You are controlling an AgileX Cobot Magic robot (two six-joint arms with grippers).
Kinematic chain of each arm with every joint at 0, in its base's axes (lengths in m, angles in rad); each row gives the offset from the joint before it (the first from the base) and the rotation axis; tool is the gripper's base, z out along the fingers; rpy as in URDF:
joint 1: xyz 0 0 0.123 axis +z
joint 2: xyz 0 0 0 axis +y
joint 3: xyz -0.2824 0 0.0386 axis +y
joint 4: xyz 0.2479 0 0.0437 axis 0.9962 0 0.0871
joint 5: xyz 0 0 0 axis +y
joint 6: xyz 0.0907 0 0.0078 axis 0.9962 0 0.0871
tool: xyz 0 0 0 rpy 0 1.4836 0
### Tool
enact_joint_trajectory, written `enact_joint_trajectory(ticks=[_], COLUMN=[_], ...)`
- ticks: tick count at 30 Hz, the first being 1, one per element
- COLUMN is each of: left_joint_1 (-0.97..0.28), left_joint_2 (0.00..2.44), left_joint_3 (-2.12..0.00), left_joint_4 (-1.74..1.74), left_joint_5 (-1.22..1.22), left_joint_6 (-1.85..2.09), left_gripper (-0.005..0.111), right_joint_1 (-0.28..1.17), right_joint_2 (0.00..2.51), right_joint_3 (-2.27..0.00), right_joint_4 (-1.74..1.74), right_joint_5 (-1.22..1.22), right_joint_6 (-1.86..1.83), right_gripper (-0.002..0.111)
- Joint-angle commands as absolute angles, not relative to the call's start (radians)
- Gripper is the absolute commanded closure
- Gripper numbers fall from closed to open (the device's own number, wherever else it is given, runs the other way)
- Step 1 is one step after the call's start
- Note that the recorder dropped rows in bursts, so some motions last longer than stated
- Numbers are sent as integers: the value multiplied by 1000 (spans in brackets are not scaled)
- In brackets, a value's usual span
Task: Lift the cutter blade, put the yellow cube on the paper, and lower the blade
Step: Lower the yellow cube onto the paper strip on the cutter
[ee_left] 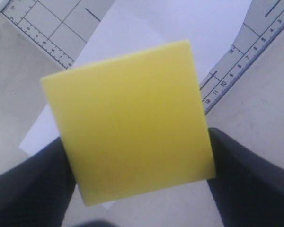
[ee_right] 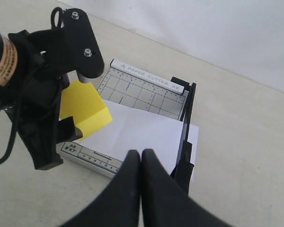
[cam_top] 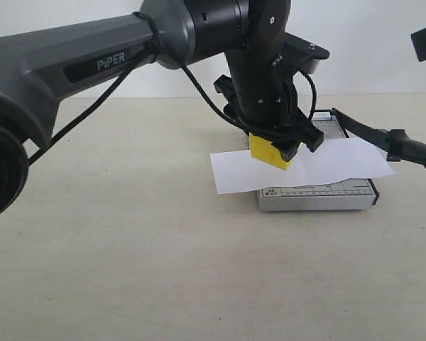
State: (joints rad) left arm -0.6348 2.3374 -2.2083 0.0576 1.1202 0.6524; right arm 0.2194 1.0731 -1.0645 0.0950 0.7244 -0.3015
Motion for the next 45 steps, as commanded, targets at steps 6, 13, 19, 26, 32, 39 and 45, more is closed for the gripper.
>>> enact_joint_trajectory(ticks=[6, 13, 19, 26, 32, 39, 45], left_joint_1=[-640, -640, -638, -638, -638, -640, -640], left_joint_2=[2398, 2422, 2437, 2451, 2451, 2451, 2451], left_joint_3=[-2253, -2280, -2280, -2280, -2280, -2283, -2323], left_joint_4=[71, 103, 102, 91, 66, 26, 15], left_joint_5=[1093, 1088, 1088, 1089, 1091, 1068, 1052], left_joint_6=[656, 652, 652, 652, 678, 692, 698], left_gripper=[102, 102, 102, 102, 102, 101, 63], right_joint_1=[219, 219, 219, 219, 219, 219, 219], right_joint_2=[1068, 1068, 1068, 1068, 1068, 1068, 1068], right_joint_3=[-1070, -1070, -1070, -1070, -1070, -1070, -1070], right_joint_4=[99, 99, 99, 99, 99, 99, 99], right_joint_5=[711, 710, 710, 714, 716, 716, 718], right_joint_6=[-302, -304, -304, -306, -306, -306, -306], right_gripper=[108, 108, 108, 108, 108, 108, 108])
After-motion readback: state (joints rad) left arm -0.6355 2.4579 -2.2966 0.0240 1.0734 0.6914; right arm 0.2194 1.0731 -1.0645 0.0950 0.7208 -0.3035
